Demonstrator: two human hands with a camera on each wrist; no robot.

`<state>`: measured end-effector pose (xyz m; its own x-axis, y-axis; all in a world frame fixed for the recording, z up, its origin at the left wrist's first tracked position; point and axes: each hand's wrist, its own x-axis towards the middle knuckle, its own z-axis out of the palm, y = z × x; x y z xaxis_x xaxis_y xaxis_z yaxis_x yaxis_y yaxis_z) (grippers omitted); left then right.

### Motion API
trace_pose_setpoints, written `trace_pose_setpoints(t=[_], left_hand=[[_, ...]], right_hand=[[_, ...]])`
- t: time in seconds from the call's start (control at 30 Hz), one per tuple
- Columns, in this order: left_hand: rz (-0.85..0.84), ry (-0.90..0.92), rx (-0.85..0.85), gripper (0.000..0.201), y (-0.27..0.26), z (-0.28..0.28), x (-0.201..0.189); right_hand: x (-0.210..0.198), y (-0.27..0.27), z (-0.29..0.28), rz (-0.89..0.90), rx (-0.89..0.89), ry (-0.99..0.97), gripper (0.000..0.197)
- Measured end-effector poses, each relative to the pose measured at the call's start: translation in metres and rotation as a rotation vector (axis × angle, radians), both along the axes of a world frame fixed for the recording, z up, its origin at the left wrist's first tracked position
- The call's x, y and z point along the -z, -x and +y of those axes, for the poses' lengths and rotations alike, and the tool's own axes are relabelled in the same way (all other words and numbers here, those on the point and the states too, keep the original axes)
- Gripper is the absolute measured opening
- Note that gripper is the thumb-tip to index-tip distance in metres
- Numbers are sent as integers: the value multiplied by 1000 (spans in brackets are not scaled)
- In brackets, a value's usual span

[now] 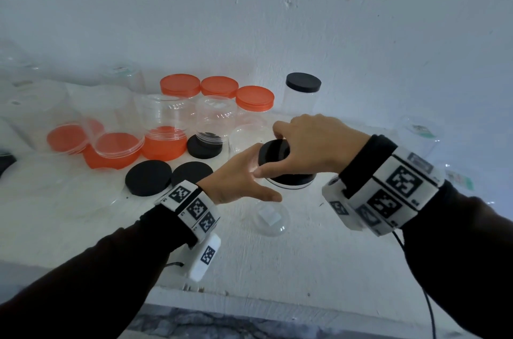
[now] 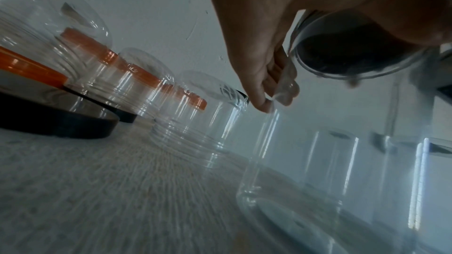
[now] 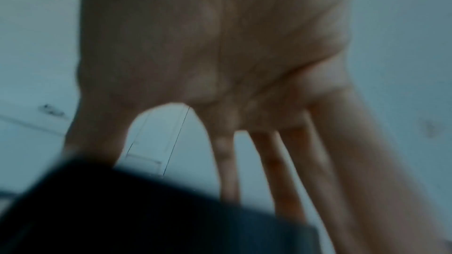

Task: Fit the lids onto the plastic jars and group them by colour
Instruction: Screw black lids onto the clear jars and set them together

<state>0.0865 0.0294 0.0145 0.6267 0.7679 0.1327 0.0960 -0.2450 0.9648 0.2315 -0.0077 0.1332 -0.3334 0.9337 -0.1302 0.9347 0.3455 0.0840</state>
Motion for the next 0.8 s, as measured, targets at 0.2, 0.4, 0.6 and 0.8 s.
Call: trace_pose_setpoints(t=[0.2, 0.4, 0.6, 0.8], left_hand=[[-13, 17, 67, 94, 2, 3, -1], [-13, 0, 50, 88, 0, 1, 0], [-30, 20, 72, 80, -2, -1, -2], [-44, 25, 68, 77, -1, -1, -3]], right_hand=[[-16, -11, 13, 67, -189, 312, 76], [-6, -12, 11, 110, -257, 129, 69], [-2, -14, 6, 134, -238, 68, 68], [-1, -14, 8, 144, -195, 96, 67]])
